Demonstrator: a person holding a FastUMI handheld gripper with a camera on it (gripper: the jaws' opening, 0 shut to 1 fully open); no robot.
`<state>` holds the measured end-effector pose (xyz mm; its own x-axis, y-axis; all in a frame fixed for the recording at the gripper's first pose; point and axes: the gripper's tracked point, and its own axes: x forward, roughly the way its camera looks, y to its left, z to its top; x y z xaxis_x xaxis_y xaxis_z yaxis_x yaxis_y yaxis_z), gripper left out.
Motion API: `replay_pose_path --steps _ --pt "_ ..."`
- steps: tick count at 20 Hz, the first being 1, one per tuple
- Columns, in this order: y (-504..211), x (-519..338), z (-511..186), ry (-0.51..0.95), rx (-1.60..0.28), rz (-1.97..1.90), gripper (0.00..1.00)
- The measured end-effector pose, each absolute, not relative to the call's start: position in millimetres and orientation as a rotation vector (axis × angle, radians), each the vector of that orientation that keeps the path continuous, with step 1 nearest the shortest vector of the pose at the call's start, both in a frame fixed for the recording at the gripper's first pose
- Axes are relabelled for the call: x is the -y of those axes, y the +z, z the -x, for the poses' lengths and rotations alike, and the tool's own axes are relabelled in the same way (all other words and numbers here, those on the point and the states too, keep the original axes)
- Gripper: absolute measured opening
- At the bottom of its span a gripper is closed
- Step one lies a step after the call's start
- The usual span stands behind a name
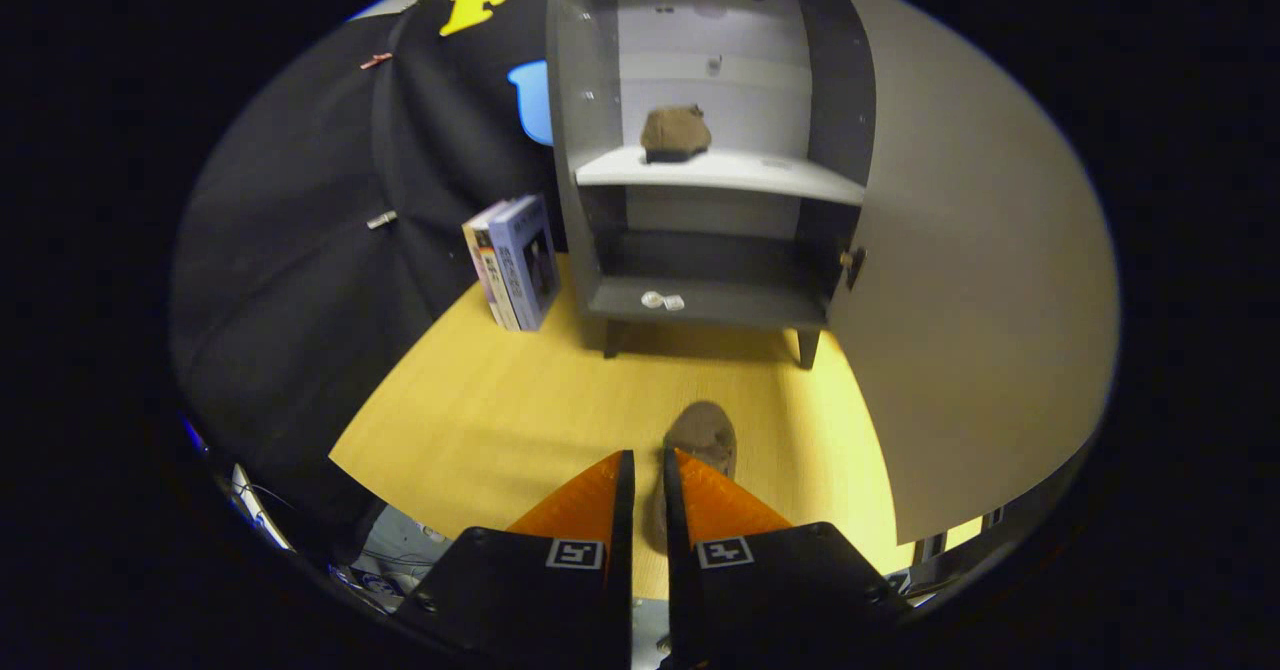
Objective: Open the shoe cabinet door, grab the shoes and put them into the shoe cabinet, then close the shoe cabinet door.
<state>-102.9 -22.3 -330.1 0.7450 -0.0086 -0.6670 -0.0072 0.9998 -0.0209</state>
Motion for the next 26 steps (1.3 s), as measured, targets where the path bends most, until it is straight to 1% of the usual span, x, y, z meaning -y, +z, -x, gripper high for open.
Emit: replay_pose_path --steps 5,8,10,15,17,18,22,26 --pt "-415.0 35.6 92.5 -0.073 -0.839 0.004 0.2" --pt "-460.3 39.5 83.9 -0.086 -0.914 0.007 0.19" --pt "-482.2 40.2 74.5 -0.084 -0.924 0.007 0.2" --pt "-515.4 48.2 56.8 -0.09 -0.952 0.016 0.2" --pt "-525.2 51.0 51.3 -0.092 -0.977 0.027 0.21" --pt "-527.2 51.2 46.3 -0.093 -0.975 0.026 0.23" --pt "-536.6 60.0 26.2 -0.121 -0.985 0.046 0.23" --pt "-540.5 62.9 14.7 -0.12 -0.994 0.126 0.23"
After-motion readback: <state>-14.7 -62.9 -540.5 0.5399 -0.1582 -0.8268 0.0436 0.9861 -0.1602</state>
